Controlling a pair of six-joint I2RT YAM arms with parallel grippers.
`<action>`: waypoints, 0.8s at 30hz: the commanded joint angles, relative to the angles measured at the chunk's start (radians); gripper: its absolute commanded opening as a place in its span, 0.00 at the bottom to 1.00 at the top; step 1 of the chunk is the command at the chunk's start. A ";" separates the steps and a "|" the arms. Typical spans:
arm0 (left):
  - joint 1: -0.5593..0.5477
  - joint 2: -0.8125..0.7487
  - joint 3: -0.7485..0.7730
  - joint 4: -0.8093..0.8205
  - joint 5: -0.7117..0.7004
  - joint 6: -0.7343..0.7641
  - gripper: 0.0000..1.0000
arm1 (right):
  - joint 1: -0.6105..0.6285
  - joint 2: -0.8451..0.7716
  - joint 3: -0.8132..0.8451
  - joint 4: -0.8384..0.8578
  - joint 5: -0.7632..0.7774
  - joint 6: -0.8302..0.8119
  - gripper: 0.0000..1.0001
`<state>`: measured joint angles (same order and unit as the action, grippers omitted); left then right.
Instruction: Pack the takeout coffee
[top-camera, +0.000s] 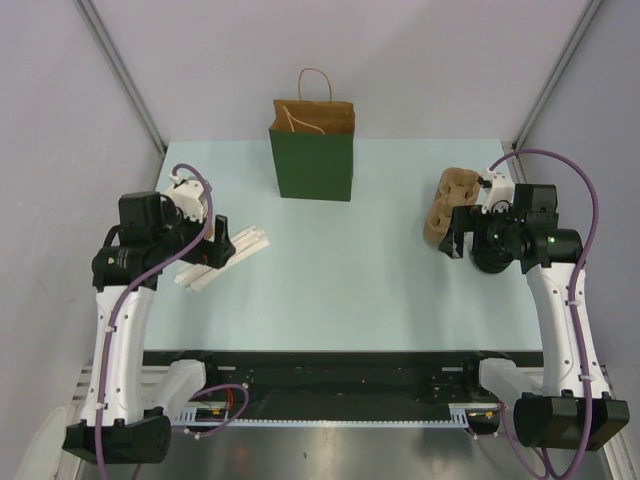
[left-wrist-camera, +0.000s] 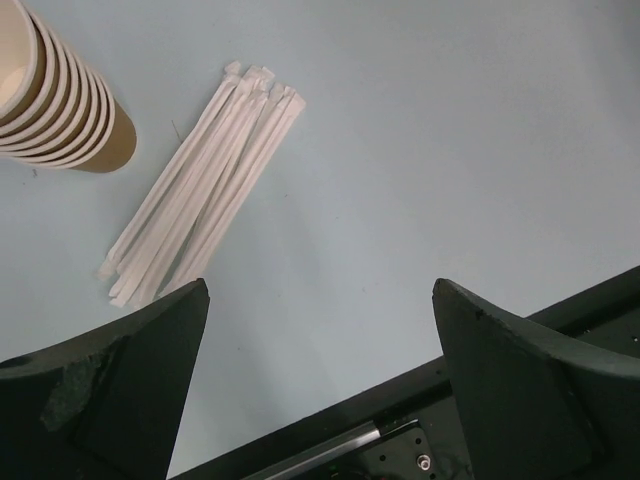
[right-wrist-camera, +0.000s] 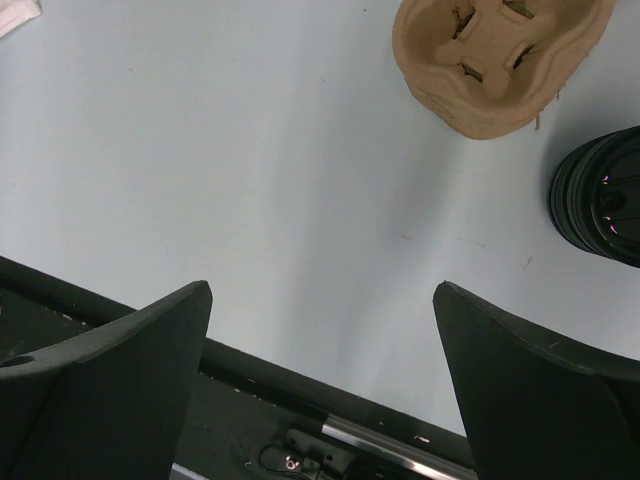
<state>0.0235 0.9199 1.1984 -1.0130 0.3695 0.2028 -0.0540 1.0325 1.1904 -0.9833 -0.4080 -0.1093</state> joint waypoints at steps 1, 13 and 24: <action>-0.004 0.065 0.119 0.001 -0.038 0.007 1.00 | -0.009 -0.002 0.002 -0.014 -0.026 -0.020 1.00; 0.121 0.269 0.372 0.008 -0.156 0.079 1.00 | -0.010 0.008 -0.015 -0.025 -0.043 -0.044 1.00; 0.219 0.454 0.365 0.060 -0.115 0.147 0.97 | -0.010 0.023 -0.037 -0.023 -0.063 -0.067 1.00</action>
<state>0.2382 1.3548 1.5929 -1.0080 0.2417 0.3008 -0.0612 1.0447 1.1515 -1.0069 -0.4519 -0.1535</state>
